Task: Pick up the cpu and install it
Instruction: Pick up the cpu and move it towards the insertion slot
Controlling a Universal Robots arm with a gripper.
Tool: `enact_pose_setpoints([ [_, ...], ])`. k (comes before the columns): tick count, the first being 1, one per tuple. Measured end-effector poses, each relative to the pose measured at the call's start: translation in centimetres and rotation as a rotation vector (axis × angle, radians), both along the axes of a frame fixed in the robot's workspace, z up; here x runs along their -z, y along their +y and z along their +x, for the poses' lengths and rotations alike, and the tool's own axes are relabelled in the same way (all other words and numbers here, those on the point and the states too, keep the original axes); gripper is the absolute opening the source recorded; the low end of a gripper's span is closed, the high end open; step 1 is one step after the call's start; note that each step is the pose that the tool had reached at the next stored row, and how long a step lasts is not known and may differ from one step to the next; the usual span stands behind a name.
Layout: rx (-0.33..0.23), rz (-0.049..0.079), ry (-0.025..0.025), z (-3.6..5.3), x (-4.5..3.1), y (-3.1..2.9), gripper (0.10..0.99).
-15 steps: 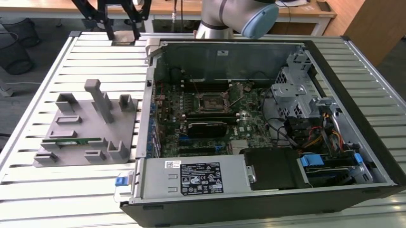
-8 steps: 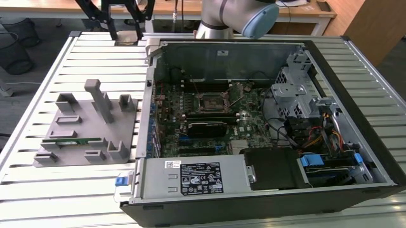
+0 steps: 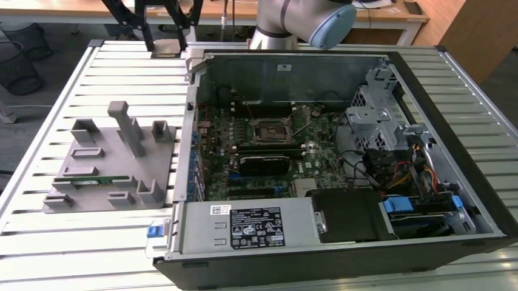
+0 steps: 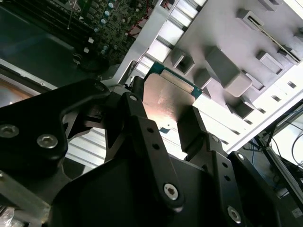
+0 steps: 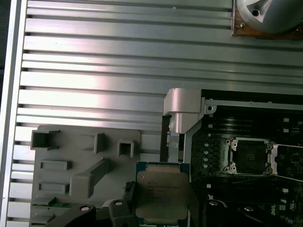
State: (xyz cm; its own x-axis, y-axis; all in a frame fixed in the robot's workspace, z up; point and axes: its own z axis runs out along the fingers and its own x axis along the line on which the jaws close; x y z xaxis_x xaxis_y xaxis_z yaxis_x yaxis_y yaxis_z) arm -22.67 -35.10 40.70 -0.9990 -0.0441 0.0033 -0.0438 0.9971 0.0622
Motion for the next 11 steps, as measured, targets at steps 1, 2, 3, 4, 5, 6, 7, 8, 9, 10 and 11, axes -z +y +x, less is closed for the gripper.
enact_pose_setpoints([
  [1,0.000,0.000,0.0000,0.09,0.00,0.00,0.529],
  [2,0.000,0.000,0.0000,0.20,0.00,0.00,0.529],
  [3,0.000,0.000,0.0000,0.31,0.00,0.00,0.529],
  [4,0.000,0.000,0.0000,0.43,0.00,0.00,0.529],
  [5,0.000,0.000,0.0000,0.60,0.00,0.00,0.529],
  [6,0.000,0.000,0.0000,0.76,0.00,0.00,0.529],
  [7,0.000,0.000,0.0001,0.88,0.00,0.00,0.529],
  [8,0.000,0.000,0.0000,1.00,0.00,0.00,0.529],
  [9,0.000,0.000,-0.0001,1.13,0.00,0.00,0.529],
  [10,0.000,0.000,-0.0001,1.27,0.00,0.00,0.529],
  [11,0.000,0.000,0.0000,1.43,0.00,0.00,0.529],
])
